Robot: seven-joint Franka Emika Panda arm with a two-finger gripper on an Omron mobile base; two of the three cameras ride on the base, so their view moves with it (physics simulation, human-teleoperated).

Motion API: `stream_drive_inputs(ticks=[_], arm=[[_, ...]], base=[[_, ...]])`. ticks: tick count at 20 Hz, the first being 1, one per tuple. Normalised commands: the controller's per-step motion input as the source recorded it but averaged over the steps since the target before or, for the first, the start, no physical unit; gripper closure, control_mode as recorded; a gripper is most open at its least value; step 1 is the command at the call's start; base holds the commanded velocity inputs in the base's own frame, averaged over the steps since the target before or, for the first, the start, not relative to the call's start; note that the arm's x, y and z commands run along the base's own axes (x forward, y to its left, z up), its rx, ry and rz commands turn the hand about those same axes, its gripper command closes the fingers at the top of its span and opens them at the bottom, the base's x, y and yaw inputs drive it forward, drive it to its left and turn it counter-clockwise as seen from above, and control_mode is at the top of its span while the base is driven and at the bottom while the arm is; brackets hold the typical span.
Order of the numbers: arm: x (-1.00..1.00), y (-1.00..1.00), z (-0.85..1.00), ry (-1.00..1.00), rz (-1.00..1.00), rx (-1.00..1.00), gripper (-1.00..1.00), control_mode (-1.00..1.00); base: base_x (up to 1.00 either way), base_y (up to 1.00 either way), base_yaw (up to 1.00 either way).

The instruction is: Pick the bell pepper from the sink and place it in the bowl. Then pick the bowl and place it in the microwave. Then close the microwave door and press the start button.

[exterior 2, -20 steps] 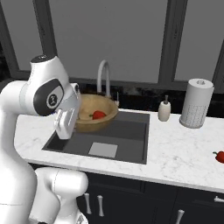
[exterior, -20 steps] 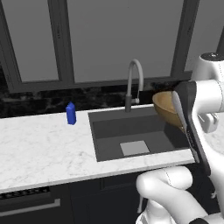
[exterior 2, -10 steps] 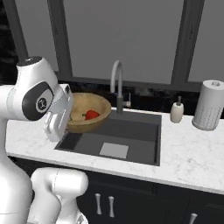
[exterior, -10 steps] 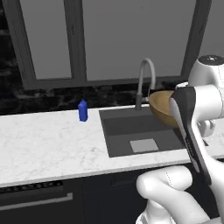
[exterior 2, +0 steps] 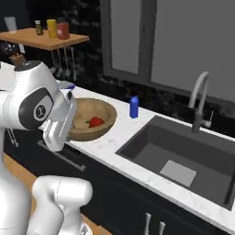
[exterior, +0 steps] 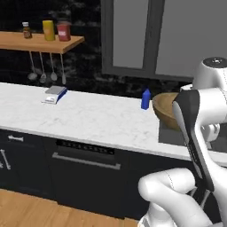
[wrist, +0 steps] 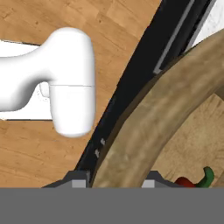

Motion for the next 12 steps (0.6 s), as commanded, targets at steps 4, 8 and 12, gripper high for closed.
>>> stream_drive_inputs(ticks=[4,8,12], arm=[[0.0,0.0,0.0,0.0,0.0,0.0,1.0,1.0],[0.0,0.0,0.0,0.0,0.0,0.0,1.0,1.0],[0.0,0.0,0.0,0.0,0.0,0.0,1.0,1.0]], base=[[0.0,0.08,0.97],[0.0,0.0,0.98],[0.0,0.0,0.98]])
